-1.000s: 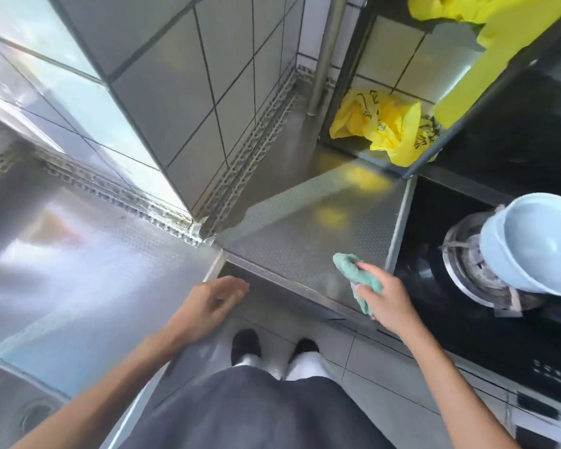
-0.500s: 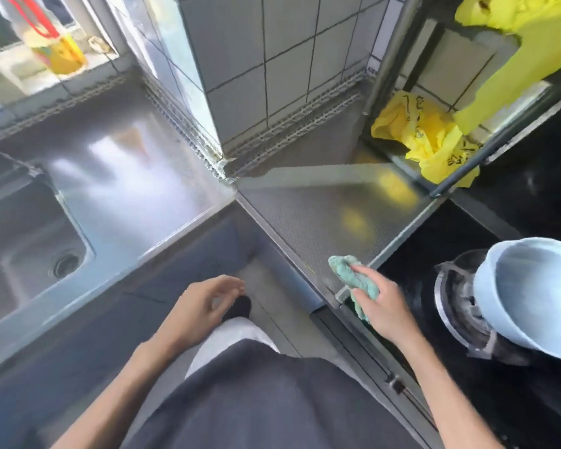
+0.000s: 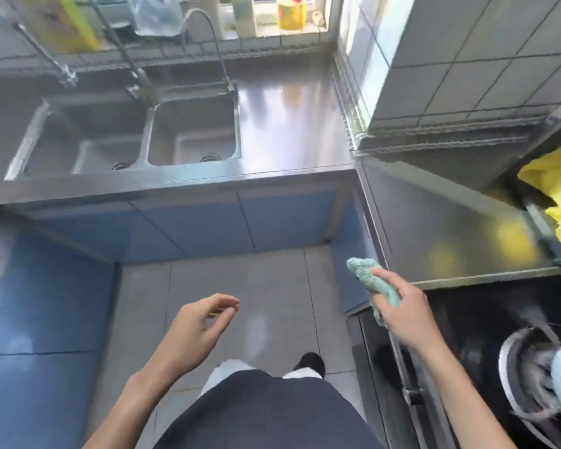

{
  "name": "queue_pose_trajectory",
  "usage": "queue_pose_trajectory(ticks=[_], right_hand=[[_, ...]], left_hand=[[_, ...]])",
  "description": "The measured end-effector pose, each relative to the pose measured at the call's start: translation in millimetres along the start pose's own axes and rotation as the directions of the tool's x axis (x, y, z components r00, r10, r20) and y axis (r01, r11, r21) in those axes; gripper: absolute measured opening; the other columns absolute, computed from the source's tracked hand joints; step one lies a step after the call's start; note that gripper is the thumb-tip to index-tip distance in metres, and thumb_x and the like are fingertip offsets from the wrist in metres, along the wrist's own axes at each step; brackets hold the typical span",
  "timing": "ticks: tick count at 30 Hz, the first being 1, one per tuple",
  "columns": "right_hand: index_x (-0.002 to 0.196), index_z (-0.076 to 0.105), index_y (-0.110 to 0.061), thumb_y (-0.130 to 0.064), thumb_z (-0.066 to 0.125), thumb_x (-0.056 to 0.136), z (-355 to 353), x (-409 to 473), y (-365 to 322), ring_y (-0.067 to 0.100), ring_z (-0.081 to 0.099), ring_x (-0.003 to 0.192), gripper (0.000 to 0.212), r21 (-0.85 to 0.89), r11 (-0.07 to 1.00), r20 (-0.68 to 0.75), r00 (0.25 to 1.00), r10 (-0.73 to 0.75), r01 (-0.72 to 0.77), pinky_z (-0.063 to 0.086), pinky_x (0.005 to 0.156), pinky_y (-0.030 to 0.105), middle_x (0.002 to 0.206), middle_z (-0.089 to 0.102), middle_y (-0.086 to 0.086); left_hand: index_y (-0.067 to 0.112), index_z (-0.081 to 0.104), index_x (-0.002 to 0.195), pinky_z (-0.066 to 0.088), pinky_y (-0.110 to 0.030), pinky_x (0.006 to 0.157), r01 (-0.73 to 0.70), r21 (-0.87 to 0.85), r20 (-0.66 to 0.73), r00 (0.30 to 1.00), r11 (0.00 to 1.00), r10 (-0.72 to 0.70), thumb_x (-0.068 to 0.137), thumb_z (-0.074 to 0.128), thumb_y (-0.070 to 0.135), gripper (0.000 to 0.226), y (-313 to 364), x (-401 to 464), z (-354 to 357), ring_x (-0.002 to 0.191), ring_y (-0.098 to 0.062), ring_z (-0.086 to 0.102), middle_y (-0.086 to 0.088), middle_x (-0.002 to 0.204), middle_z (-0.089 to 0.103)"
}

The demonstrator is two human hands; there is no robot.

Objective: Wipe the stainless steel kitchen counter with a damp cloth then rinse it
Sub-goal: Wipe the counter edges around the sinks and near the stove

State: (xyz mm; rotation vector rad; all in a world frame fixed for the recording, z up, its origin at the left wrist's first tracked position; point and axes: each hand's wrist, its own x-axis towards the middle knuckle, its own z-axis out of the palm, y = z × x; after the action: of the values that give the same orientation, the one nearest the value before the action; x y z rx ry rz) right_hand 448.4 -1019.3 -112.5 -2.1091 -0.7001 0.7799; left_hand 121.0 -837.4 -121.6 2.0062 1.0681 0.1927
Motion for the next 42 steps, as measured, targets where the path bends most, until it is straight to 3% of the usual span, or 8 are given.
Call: queue_pose_trajectory(ticks=[5, 10, 16, 22, 26, 33, 38, 42], right_hand=[[0.108, 0.065, -0.048, 0.002, 0.064, 0.085, 66.0, -37.6, -40.1, 0.012, 0.067, 0.071, 0.055, -0.057, 0.995, 0.156, 0.985, -0.069, 0.079, 0.048, 0.059, 0.009, 0.095, 0.076, -0.007], [0.108, 0.066, -0.05, 0.002, 0.065, 0.086, 148.5, -89.3, -81.6, 0.031, 0.064, 0.068, 0.057, -0.08, 0.985, 0.265, 0.956, -0.127, 0.153, 0.055, 0.063, 0.032, 0.094, 0.077, -0.002], [0.112, 0.069, -0.043, 0.002, 0.065, 0.088, 252.6, -165.3, -131.2, 0.014, 0.053, 0.052, 0.051, -0.082, 0.985, 0.297, 0.947, -0.122, 0.152, 0.054, 0.057, 0.037, 0.083, 0.075, 0.002], [0.116, 0.071, -0.032, 0.004, 0.065, 0.09, 336.6, -211.3, -178.9, 0.005, 0.05, 0.048, 0.045, -0.027, 0.987, 0.368, 0.92, -0.136, 0.157, 0.044, 0.051, 0.015, 0.073, 0.071, 0.002], [0.117, 0.071, -0.031, 0.003, 0.064, 0.092, 370.7, -204.0, -212.1, 0.007, 0.047, 0.048, 0.043, -0.012, 0.984, 0.372, 0.914, -0.159, 0.176, 0.044, 0.049, 0.018, 0.065, 0.063, -0.004], [0.114, 0.071, -0.033, 0.004, 0.065, 0.091, 422.8, -139.7, -255.3, 0.009, 0.049, 0.049, 0.043, 0.015, 0.982, 0.335, 0.925, -0.182, 0.188, 0.045, 0.048, 0.019, 0.063, 0.063, -0.007], [0.114, 0.071, -0.033, 0.003, 0.066, 0.09, 461.5, -65.2, -294.7, 0.008, 0.052, 0.053, 0.044, 0.036, 0.978, 0.344, 0.916, -0.207, 0.207, 0.047, 0.051, 0.016, 0.079, 0.072, -0.001], [0.113, 0.071, -0.033, 0.002, 0.069, 0.089, 479.6, -1.5, -335.9, 0.002, 0.057, 0.053, 0.043, 0.068, 0.968, 0.349, 0.903, -0.25, 0.241, 0.048, 0.053, 0.011, 0.082, 0.074, -0.015]], left_hand=[[0.033, 0.073, 0.104, 0.053, -0.011, 0.089, 0.121, -0.097, -0.124, 0.983, 0.988, -0.133, 0.098, 0.067, 0.018, 0.018, -53.1, -76.9, -35.2, 0.098, 0.006, 0.072, 0.03, 0.101, 0.075], [0.034, 0.075, 0.102, 0.053, -0.013, 0.089, 0.21, -0.185, -0.175, 0.954, 0.96, -0.243, 0.098, 0.067, 0.019, 0.018, -124.0, -152.4, -77.7, 0.099, 0.005, 0.071, 0.027, 0.1, 0.076], [0.044, 0.072, 0.102, 0.05, -0.007, 0.09, 0.264, -0.169, -0.126, 0.95, 0.949, -0.287, 0.099, 0.064, 0.034, 0.013, -213.9, -231.7, -143.8, 0.101, 0.011, 0.068, 0.036, 0.105, 0.071], [0.046, 0.073, 0.099, 0.052, -0.01, 0.089, 0.326, -0.232, -0.163, 0.916, 0.916, -0.367, 0.098, 0.067, 0.03, 0.017, -284.8, -285.1, -198.1, 0.099, 0.01, 0.069, 0.032, 0.103, 0.074], [0.041, 0.075, 0.095, 0.049, -0.001, 0.086, 0.341, -0.293, -0.209, 0.889, 0.893, -0.408, 0.095, 0.071, 0.02, 0.021, -315.2, -277.1, -227.0, 0.095, 0.007, 0.073, 0.027, 0.097, 0.077], [0.037, 0.075, 0.098, 0.053, -0.008, 0.089, 0.322, -0.319, -0.24, 0.882, 0.891, -0.405, 0.095, 0.071, 0.016, 0.022, -344.5, -205.0, -286.8, 0.096, 0.007, 0.073, 0.025, 0.098, 0.078], [0.037, 0.074, 0.099, 0.053, -0.015, 0.091, 0.329, -0.321, -0.281, 0.863, 0.888, -0.421, 0.097, 0.068, 0.019, 0.02, -352.2, -129.9, -340.8, 0.098, 0.002, 0.073, 0.024, 0.098, 0.078], [0.033, 0.075, 0.1, 0.053, -0.008, 0.086, 0.317, -0.328, -0.312, 0.853, 0.89, -0.419, 0.097, 0.067, 0.012, 0.023, -347.9, -64.7, -376.2, 0.095, 0.002, 0.075, 0.021, 0.097, 0.079]])
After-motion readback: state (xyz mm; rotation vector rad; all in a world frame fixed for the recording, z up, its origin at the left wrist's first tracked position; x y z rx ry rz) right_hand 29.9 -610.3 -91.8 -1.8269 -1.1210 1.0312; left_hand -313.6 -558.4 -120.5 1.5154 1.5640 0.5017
